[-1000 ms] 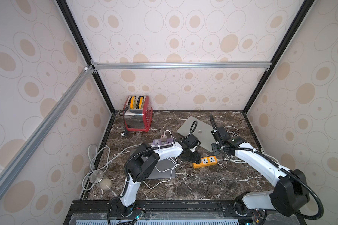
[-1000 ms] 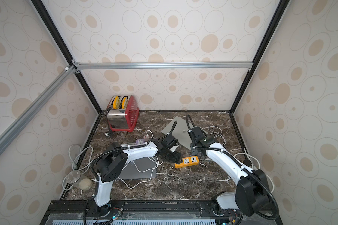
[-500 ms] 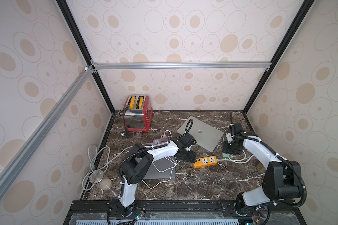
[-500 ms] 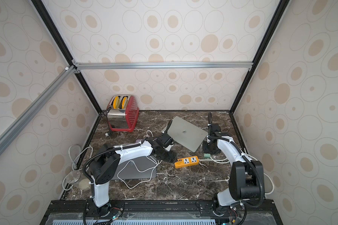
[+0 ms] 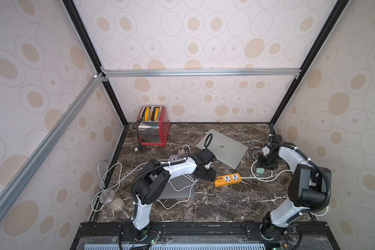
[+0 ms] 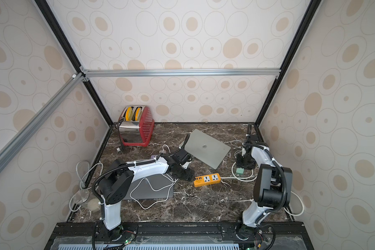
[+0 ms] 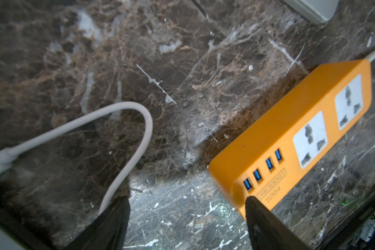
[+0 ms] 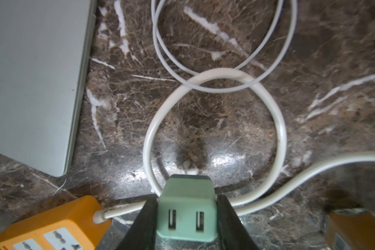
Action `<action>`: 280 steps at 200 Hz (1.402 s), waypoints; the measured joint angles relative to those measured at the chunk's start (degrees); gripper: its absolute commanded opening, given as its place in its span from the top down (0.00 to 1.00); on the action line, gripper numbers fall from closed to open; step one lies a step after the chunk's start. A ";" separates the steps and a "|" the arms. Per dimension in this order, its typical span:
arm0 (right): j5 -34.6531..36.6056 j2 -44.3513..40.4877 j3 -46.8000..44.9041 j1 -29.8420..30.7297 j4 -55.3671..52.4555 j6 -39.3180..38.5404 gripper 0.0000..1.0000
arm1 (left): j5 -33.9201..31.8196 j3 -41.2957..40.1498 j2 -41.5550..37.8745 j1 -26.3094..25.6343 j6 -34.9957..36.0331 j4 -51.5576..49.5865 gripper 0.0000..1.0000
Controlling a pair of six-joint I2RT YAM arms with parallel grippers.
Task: Unplug the laptop charger
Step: Place the plug at the center of the board, then remove the charging cable from the laptop.
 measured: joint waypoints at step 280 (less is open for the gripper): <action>-8.39 -6.01 11.52 26.47 10.80 -4.42 0.54 | -14.01 0.00 -24.24 19.87 8.31 -9.57 0.19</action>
